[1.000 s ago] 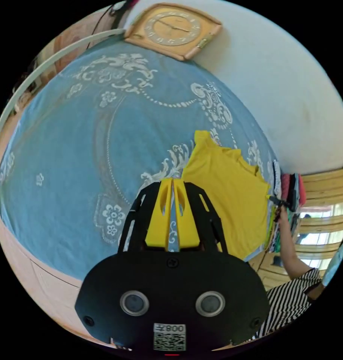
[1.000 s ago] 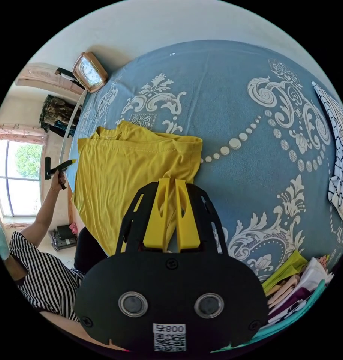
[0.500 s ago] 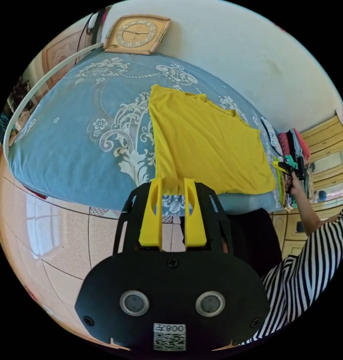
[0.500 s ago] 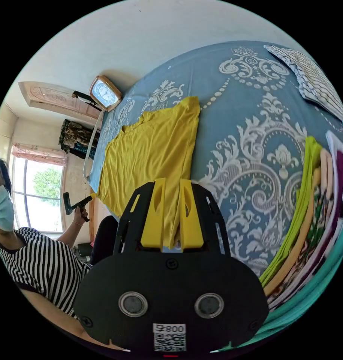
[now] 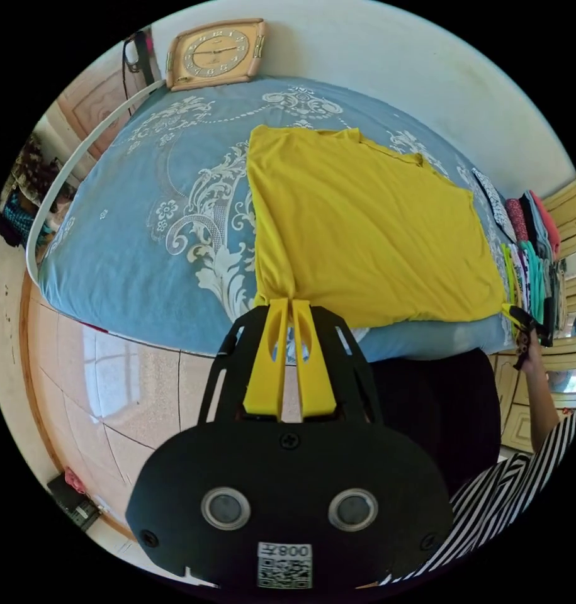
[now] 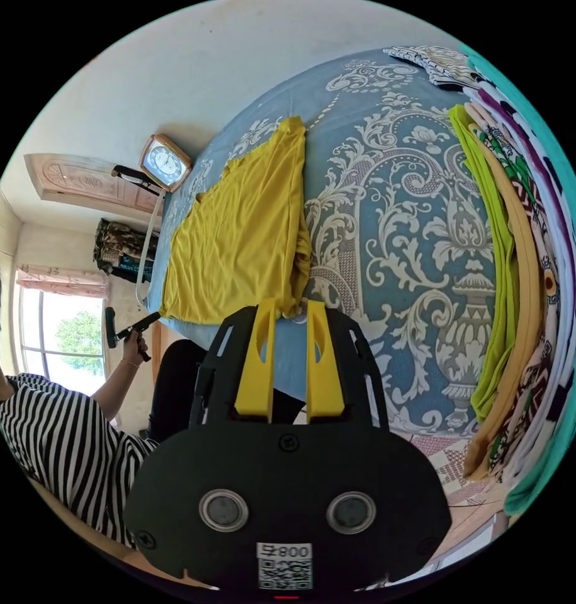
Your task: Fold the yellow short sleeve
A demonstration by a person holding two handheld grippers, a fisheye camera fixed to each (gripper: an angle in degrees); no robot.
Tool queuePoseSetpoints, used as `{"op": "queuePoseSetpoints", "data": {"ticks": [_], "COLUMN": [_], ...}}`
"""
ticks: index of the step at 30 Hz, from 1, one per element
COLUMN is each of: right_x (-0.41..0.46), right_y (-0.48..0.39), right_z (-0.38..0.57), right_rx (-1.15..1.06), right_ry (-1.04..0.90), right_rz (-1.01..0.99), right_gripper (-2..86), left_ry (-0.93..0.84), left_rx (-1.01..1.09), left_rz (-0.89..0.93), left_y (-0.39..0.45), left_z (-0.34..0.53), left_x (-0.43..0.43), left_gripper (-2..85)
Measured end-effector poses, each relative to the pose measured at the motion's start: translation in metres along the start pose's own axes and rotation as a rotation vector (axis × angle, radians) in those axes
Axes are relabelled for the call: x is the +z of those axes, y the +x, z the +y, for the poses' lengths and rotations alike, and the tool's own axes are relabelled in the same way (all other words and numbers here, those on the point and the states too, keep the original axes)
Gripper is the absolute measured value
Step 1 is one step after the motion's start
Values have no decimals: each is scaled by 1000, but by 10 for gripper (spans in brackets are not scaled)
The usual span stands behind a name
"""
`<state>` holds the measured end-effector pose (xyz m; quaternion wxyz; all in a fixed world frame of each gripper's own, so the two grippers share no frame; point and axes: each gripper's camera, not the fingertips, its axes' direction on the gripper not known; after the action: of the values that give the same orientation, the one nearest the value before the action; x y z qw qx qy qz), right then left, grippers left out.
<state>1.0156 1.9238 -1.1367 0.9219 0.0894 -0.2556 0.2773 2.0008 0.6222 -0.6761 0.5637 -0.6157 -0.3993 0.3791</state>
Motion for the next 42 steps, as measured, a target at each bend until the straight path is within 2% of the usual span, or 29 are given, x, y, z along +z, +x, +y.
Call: {"op": "queuePoseSetpoints", "data": {"ticks": [4,9,15,19,22,26,31,37,42], "right_x": [-12,-45,-68,-79,-89,-79,-69,-74,-77], "right_y": [16,32,61,68,67,72,90,95,86], "right_z": [5,6,8,5,0,-5,6,13,13], "right_rx": [21,3,46,51,31,37,111,148,173], "right_ry": [18,59,55,41,37,-35,-29,-10,30], "right_rz": [-75,-211,-314,-345,-341,-317,-367,-332,-280], "right_gripper": [24,11,7,6,6,7,13,38,82], "left_ry": [41,173,145,174,190,61,168,182,119], "left_rx": [-90,-288,-433,-442,-349,-399,-453,-270,30], "left_rz": [151,511,850,853,838,755,767,739,758], "left_y": [-33,-112,-179,-194,-188,-186,-175,-112,-5], "left_z": [12,44,82,98,96,109,140,142,120], "left_x": [-12,-24,33,44,47,88,104,117,152], "left_gripper": [9,4,3,2,2,2,3,11,33]}}
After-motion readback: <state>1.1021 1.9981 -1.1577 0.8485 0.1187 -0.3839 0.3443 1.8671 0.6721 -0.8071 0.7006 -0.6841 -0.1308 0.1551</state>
